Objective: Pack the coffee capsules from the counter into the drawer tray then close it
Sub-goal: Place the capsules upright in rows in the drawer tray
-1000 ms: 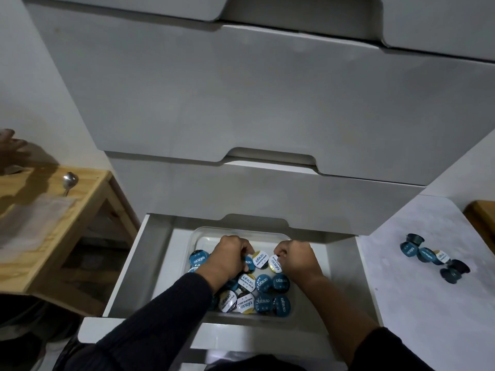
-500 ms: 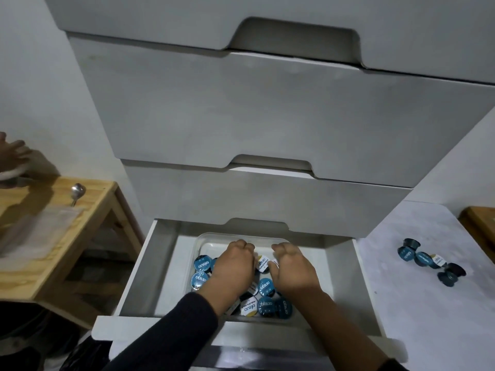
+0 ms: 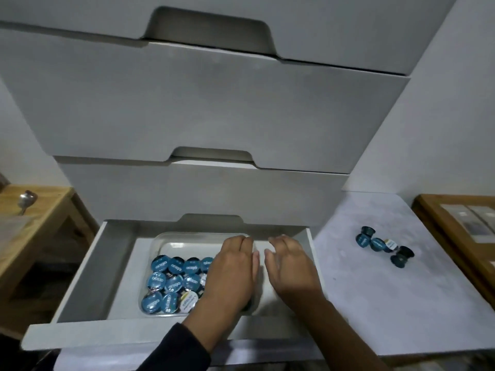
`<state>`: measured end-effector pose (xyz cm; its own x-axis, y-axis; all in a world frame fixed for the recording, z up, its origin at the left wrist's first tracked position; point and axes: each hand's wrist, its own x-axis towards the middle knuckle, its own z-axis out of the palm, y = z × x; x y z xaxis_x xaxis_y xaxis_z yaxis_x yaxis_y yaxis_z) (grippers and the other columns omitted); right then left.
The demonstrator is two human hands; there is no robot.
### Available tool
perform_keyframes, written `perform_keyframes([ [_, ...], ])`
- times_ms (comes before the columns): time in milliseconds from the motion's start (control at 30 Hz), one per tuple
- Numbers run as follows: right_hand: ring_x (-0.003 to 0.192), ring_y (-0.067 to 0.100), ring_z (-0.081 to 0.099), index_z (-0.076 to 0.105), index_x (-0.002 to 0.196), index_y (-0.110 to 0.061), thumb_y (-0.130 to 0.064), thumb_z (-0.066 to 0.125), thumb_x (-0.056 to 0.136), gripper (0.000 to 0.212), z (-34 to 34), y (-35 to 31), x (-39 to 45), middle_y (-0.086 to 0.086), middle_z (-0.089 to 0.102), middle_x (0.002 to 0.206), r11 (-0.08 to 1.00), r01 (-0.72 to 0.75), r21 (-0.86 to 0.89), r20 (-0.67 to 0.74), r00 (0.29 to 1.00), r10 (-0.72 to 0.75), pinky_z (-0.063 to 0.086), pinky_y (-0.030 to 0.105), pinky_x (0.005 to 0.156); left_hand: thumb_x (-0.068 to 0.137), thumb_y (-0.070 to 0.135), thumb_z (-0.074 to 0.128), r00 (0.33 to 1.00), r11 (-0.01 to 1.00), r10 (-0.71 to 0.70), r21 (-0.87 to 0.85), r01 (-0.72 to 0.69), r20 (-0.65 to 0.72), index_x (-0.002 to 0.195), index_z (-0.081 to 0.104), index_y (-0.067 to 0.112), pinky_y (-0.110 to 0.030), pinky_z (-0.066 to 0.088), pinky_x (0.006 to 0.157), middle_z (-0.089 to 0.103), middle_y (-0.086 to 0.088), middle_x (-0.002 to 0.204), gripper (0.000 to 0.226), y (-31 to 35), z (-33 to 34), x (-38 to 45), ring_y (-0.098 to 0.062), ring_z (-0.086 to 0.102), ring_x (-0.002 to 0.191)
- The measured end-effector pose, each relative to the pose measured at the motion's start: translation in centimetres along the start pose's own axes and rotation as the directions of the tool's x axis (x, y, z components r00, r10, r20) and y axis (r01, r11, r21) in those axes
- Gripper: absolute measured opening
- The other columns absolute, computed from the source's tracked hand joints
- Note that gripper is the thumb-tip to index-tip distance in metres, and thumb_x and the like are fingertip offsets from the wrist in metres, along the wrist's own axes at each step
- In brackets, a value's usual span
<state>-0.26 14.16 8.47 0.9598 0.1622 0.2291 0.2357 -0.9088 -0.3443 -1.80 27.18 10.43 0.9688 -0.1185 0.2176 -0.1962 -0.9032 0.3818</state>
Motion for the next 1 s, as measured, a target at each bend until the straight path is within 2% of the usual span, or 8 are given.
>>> perform_keyframes([
  [33, 0.111, 0.022, 0.061, 0.061, 0.116, -0.013, -0.037, 0.035, 0.093, 0.043, -0.9, 0.8, 0.3, 0.008, 0.065, 0.119, 0.999, -0.048, 0.025, -0.011, 0.999, 0.048, 0.047, 0.027, 0.094, 0.096, 0.029, 0.039, 1.0, 0.999, 0.023, -0.024, -0.024, -0.007, 0.126, 0.05, 0.014, -0.025, 0.044, 0.096, 0.056, -0.004, 0.124, 0.036, 1.2, 0.3, 0.4, -0.016, 0.051, 0.117],
  [100, 0.123, 0.019, 0.05, 0.051, 0.128, -0.016, -0.034, 0.038, 0.095, 0.039, -2.8, 3.3, 0.7, 0.004, 0.054, 0.134, 0.997, -0.076, 0.016, -0.013, 0.997, 0.076, 0.038, 0.024, 0.102, 0.097, 0.032, 0.033, 0.998, 0.996, 0.046, -0.07, -0.049, -0.046, 0.13, 0.046, 0.016, -0.026, 0.041, 0.097, 0.052, -0.004, 0.128, 0.038, 3.9, 1.1, 1.4, -0.016, 0.047, 0.12],
  [200, 0.119, 0.02, 0.05, 0.052, 0.126, -0.014, -0.028, 0.044, 0.094, 0.036, -5.3, 9.2, 1.1, 0.006, 0.055, 0.13, 0.993, -0.104, 0.06, -0.051, 0.993, 0.107, 0.04, 0.026, 0.097, 0.095, 0.03, 0.039, 0.996, 0.989, 0.069, -0.129, -0.077, -0.065, 0.121, 0.054, 0.015, -0.027, 0.045, 0.086, 0.059, -0.005, 0.115, 0.033, 9.1, 3.7, 3.5, -0.019, 0.055, 0.109],
  [267, 0.118, 0.023, 0.052, 0.055, 0.123, -0.011, -0.026, 0.045, 0.092, 0.036, -6.3, 14.1, 1.2, 0.008, 0.057, 0.126, 0.991, -0.122, 0.059, -0.053, 0.991, 0.125, 0.043, 0.03, 0.094, 0.095, 0.03, 0.04, 0.995, 0.983, 0.074, -0.162, -0.084, -0.068, 0.123, 0.054, 0.017, -0.024, 0.045, 0.085, 0.059, -0.003, 0.117, 0.034, 12.9, 6.1, 5.2, -0.018, 0.055, 0.109],
  [367, 0.12, 0.022, 0.05, 0.053, 0.125, -0.012, -0.026, 0.046, 0.093, 0.036, -7.4, 21.2, 0.8, 0.007, 0.054, 0.129, 0.985, -0.165, 0.051, 0.05, 0.985, 0.163, 0.042, 0.03, 0.095, 0.095, 0.031, 0.04, 0.999, 0.974, 0.037, -0.225, -0.041, -0.022, 0.127, 0.051, 0.021, -0.018, 0.04, 0.089, 0.055, 0.002, 0.125, 0.035, 18.4, 9.4, 7.3, -0.014, 0.053, 0.111],
  [500, 0.113, 0.025, 0.054, 0.054, 0.124, -0.01, -0.022, 0.048, 0.091, 0.035, -7.7, 29.5, 1.0, 0.011, 0.056, 0.125, 0.968, -0.248, 0.039, 0.144, 0.96, 0.24, 0.045, 0.034, 0.093, 0.095, 0.027, 0.043, 0.994, 0.975, 0.016, -0.221, 0.01, 0.112, 0.127, 0.05, 0.02, -0.024, 0.041, 0.09, 0.055, 0.001, 0.126, 0.033, 24.1, 14.3, 10.2, -0.016, 0.052, 0.112],
  [800, 0.1, 0.028, 0.059, 0.059, 0.112, -0.011, -0.018, 0.049, 0.09, 0.026, -5.8, 38.0, 4.3, 0.01, 0.059, 0.114, 0.961, -0.278, -0.005, 0.309, 0.913, 0.266, 0.049, 0.038, 0.088, 0.088, 0.007, 0.044, 0.922, 0.939, -0.162, -0.231, 0.254, 0.353, 0.117, 0.057, 0.015, -0.026, 0.04, 0.08, 0.057, -0.008, 0.114, 0.033, 26.2, 23.9, 15.0, -0.026, 0.056, 0.104],
  [1000, 0.1, 0.028, 0.056, 0.057, 0.113, -0.007, -0.01, 0.049, 0.089, 0.026, -4.5, 40.1, 6.1, 0.011, 0.061, 0.113, 0.985, -0.172, -0.001, 0.406, 0.9, 0.158, 0.044, 0.033, 0.087, 0.086, 0.01, 0.047, 0.938, 0.89, -0.183, -0.355, 0.286, 0.295, 0.104, 0.063, 0.025, -0.013, 0.033, 0.078, 0.052, 0.011, 0.098, 0.028, 26.4, 26.6, 16.6, -0.009, 0.05, 0.09],
])
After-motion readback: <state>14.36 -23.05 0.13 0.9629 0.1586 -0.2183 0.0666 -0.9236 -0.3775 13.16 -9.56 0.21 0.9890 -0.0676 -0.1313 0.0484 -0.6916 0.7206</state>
